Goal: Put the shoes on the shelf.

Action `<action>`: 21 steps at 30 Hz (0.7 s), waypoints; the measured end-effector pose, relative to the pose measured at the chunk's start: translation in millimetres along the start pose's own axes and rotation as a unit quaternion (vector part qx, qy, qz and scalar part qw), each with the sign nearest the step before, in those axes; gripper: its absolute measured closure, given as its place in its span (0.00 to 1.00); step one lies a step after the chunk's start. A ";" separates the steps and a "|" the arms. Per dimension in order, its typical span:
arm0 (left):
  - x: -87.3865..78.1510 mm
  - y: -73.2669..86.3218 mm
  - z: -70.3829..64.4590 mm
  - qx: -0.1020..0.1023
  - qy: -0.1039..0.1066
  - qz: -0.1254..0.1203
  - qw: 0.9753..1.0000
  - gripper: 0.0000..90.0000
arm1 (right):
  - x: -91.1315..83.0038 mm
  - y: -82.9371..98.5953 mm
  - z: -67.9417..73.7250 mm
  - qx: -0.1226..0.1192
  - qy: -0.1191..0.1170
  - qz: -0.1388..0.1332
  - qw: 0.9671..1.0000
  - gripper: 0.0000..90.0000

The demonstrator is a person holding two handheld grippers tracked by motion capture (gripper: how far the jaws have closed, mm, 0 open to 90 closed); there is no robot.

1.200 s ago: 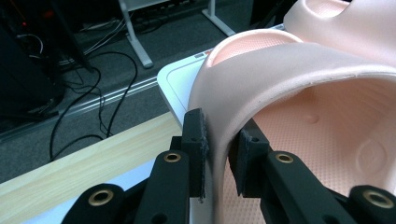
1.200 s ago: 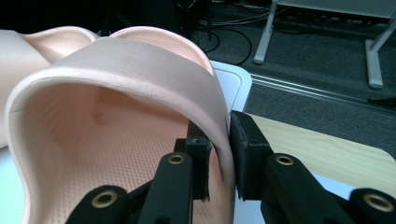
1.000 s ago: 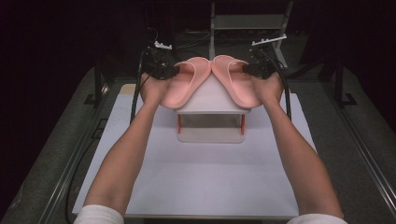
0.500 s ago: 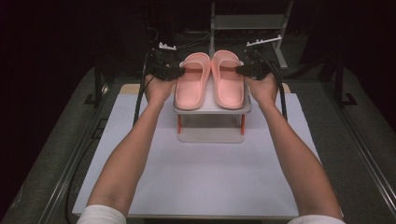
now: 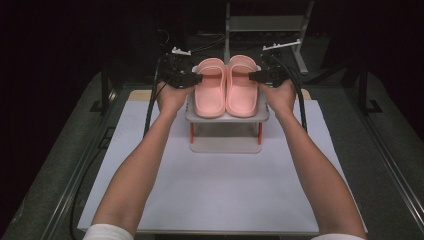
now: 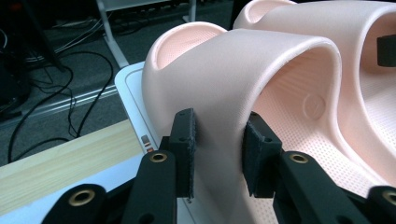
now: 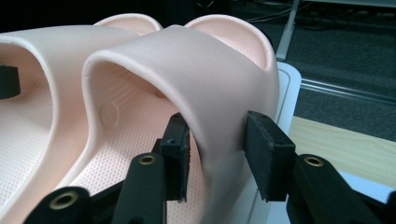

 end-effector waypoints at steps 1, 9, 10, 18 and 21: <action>0.2 -0.1 -0.1 -0.001 0.003 -0.002 1.000 0.72 | 0.4 1.0 -0.7 0.001 -0.004 0.004 1.000 0.66; 0.3 3.7 4.2 0.001 -0.003 -0.009 1.000 0.65 | -2.7 1.3 -0.3 -0.004 -0.026 -0.003 1.000 0.64; -0.3 4.5 4.7 0.000 -0.004 -0.010 1.000 0.64 | -3.6 1.6 0.2 -0.004 -0.028 -0.003 1.000 0.64; -11.8 4.3 1.9 0.012 -0.002 -0.019 1.000 0.60 | -12.3 11.8 0.4 0.005 -0.046 -0.009 0.999 0.60; -16.8 5.7 1.4 0.015 0.001 -0.022 1.000 0.58 | -18.2 14.8 1.2 0.012 -0.058 -0.019 0.998 0.59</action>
Point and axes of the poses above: each handheld gripper's, and its own axes: x roughly forward along the jaws, y roughly out of its underside, z roughly to its left, the point moved 10 cm from there along x, roughly forward along the jaws, and after that the axes turned 3 degrees about -y, right-handed, at the moved point
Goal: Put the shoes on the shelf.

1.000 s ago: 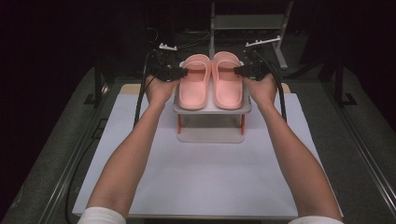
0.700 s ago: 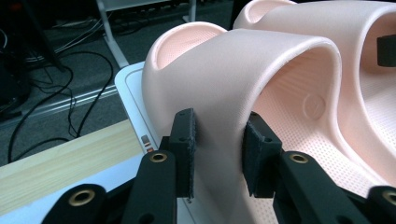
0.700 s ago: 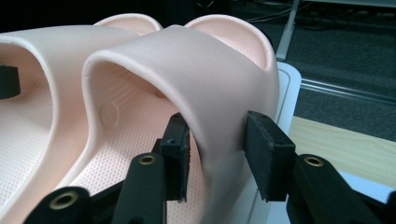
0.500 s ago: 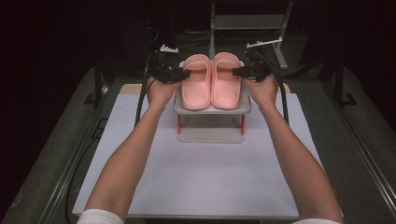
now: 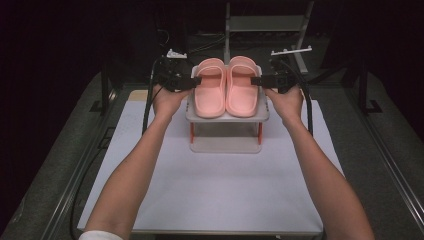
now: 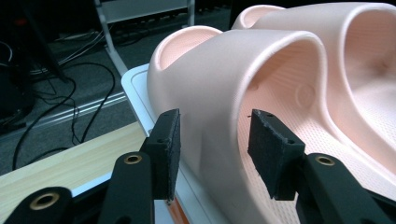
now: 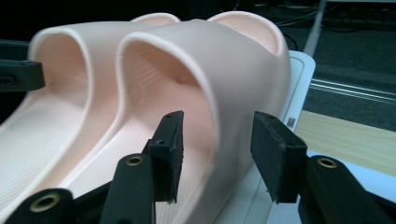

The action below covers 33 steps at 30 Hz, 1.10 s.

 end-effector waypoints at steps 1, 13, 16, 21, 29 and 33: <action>-1.7 1.3 -0.3 0.000 0.003 0.000 1.000 0.58 | -1.9 1.1 0.8 0.000 -0.005 -0.002 1.000 0.58; -18.8 16.2 2.0 -0.001 0.014 -0.018 1.000 0.49 | -25.8 12.3 16.2 -0.008 -0.074 -0.013 0.997 0.53; -22.0 16.8 2.6 0.001 0.011 -0.021 1.000 0.48 | -30.3 14.7 19.3 -0.011 -0.087 -0.014 0.996 0.52; -26.5 17.2 3.0 0.006 0.008 -0.026 1.000 0.46 | -36.8 17.3 23.5 -0.005 -0.113 -0.025 0.993 0.52; -33.0 19.9 4.6 0.002 0.012 -0.038 0.999 0.41 | -47.2 19.1 34.4 -0.002 -0.163 -0.041 0.986 0.49; -36.6 23.0 3.6 0.004 0.014 -0.042 0.999 0.40 | -50.1 22.6 37.5 -0.003 -0.177 -0.043 0.983 0.48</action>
Point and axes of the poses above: each handheld gripper's, and its own axes: x roughly forward along the jaws, y roughly out of its underside, z roughly to its left, the point moved 10 cm from there along x, roughly forward along the jaws, and after that the axes turned 3 degrees about -y, right-handed, at the moved point
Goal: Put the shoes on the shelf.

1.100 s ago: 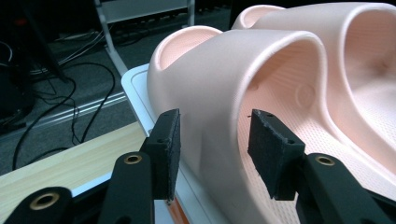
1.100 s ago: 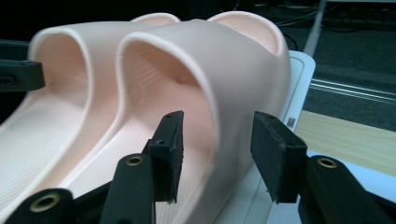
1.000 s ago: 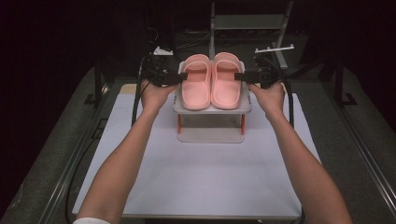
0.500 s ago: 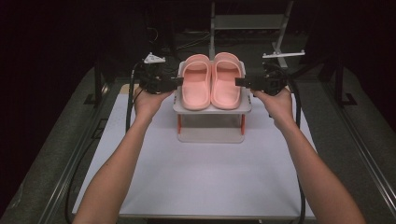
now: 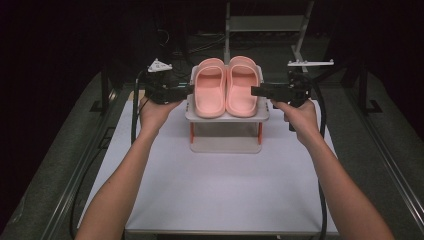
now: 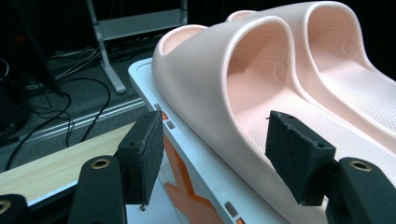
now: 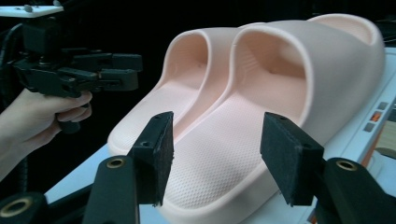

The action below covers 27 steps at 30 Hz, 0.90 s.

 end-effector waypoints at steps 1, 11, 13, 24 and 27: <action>-1.4 1.1 0.3 0.000 -0.001 0.000 1.000 0.39 | 0.0 1.2 1.2 0.001 -0.006 0.000 1.000 0.48; -14.8 12.4 3.7 -0.004 -0.006 -0.004 1.000 0.37 | -0.3 12.6 16.4 -0.024 -0.016 0.029 0.999 0.45; -16.4 13.8 4.6 -0.006 -0.006 -0.006 1.000 0.36 | -0.6 13.6 19.9 -0.027 -0.020 0.031 0.999 0.45; -24.2 15.8 3.5 -0.003 0.001 -0.018 1.000 0.34 | -1.7 24.0 31.0 -0.027 -0.032 0.028 0.999 0.45; -26.5 16.3 3.1 -0.002 0.000 -0.019 1.000 0.33 | -1.3 32.2 32.3 -0.025 -0.035 0.029 0.999 0.46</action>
Point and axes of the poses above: each handheld gripper's, and its own axes: x roughly forward along the jaws, y roughly out of its underside, z roughly to its left, the point moved 10 cm from there along x, roughly forward along the jaws, and after that the axes turned 3 degrees about -y, right-handed, at the moved point
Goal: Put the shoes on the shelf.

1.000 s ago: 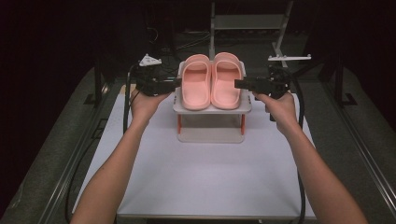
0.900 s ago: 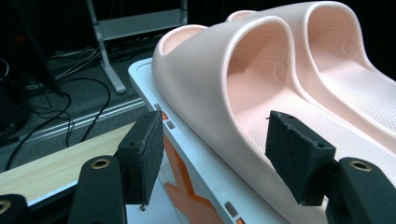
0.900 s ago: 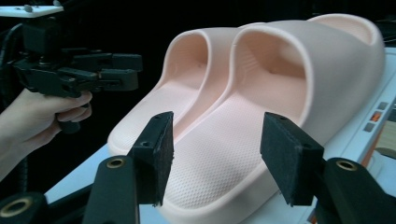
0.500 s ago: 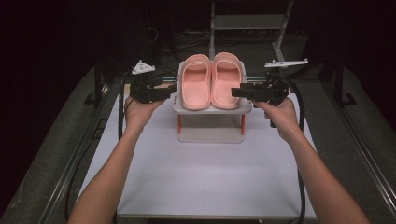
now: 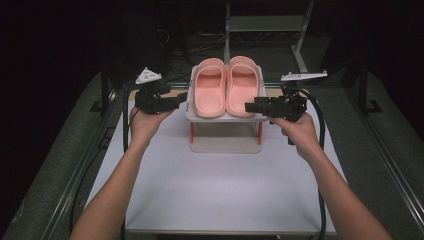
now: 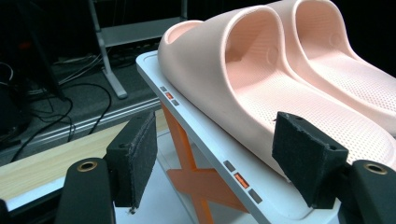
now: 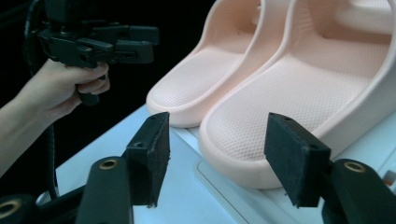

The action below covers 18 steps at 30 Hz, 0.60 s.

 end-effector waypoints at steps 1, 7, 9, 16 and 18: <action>-1.1 -0.1 -0.7 0.000 0.001 -0.001 1.000 0.33 | -0.3 1.8 0.8 0.000 -0.001 -0.003 1.000 0.45; -4.8 3.9 -5.4 0.008 0.000 -0.003 1.000 0.33 | -4.2 17.6 4.3 0.006 -0.007 -0.004 1.000 0.44; -5.5 6.6 -6.3 0.007 -0.001 -0.002 1.000 0.32 | -6.7 19.6 6.8 0.006 -0.013 -0.008 1.000 0.44; -12.4 13.9 -6.9 -0.001 -0.002 -0.009 1.000 0.29 | -14.7 25.6 13.1 0.006 -0.024 -0.023 0.999 0.42; -13.9 14.8 -7.7 0.001 -0.003 -0.010 1.000 0.28 | -15.2 29.4 15.0 0.003 -0.024 -0.020 0.999 0.42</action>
Point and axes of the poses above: each handheld gripper's, and its own axes: x roughly forward along the jaws, y roughly out of its underside, z roughly to its left, the point moved 10 cm from there along x, roughly forward along the jaws, and after that the axes turned 3 degrees about -y, right-handed, at the moved point
